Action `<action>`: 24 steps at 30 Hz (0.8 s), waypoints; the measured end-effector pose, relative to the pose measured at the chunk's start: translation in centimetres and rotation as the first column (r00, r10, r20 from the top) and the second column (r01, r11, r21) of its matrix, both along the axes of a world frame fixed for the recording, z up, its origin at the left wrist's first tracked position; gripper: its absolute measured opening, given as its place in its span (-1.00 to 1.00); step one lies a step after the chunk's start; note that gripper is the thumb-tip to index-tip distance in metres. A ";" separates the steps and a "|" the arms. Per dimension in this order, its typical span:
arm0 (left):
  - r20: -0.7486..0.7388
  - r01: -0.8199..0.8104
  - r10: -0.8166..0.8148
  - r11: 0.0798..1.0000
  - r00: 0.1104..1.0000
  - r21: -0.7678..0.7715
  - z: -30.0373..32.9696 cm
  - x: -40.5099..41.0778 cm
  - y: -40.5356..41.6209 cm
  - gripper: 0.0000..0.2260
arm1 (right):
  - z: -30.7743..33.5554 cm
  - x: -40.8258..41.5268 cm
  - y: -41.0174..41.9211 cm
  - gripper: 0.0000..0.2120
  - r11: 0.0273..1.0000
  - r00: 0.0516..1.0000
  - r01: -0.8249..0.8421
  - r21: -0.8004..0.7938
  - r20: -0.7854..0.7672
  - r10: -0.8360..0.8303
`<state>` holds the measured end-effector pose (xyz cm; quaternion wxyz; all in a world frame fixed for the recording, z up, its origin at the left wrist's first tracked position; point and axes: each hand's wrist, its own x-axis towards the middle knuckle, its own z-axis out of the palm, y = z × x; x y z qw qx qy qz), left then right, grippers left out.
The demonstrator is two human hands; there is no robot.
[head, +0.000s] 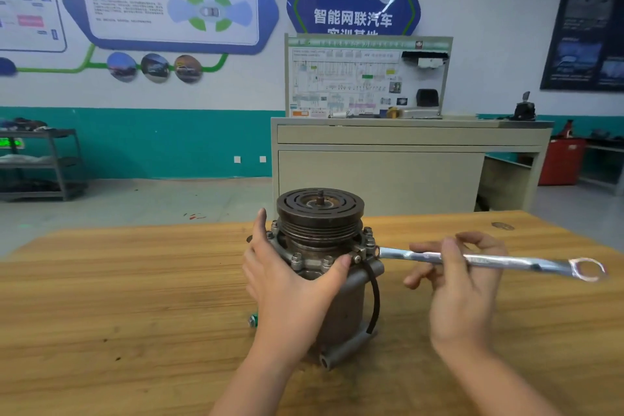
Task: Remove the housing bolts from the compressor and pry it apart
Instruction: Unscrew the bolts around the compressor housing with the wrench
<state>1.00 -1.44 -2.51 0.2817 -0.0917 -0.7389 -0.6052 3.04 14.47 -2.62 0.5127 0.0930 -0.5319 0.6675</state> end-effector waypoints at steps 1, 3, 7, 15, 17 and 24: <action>0.001 0.002 -0.002 1.000 1.000 -0.003 0.0 -0.1 0.0 0.06 | 0.3 -0.3 0.7 -0.81 0.993 0.998 -0.040 -0.113 0.047 0.045; 0.000 0.004 -0.004 1.000 1.000 -0.006 0.0 -0.2 -0.1 0.05 | 0.9 -0.8 1.5 -0.90 0.982 0.995 -0.058 -0.180 0.065 0.071; -0.001 0.006 -0.006 1.000 1.000 -0.009 0.1 -0.1 -0.1 0.05 | 2.3 -0.7 0.8 -0.87 0.999 1.000 -0.019 0.049 -0.009 0.019; 0.028 0.043 -0.043 0.999 0.999 -0.005 0.4 -0.2 -0.6 0.06 | 2.9 0.9 -0.5 -0.97 0.900 0.983 0.071 0.430 -0.184 0.010; 0.029 0.035 -0.035 0.999 0.999 -0.002 0.4 -0.2 -0.6 0.07 | 2.9 0.9 -0.4 -0.92 0.847 0.972 0.144 0.512 -0.232 -0.025; 0.045 0.075 -0.073 0.997 0.996 -0.032 0.6 -0.2 -1.0 0.06 | 3.0 -0.1 -0.7 -0.82 0.709 0.942 0.259 0.656 -0.334 -0.035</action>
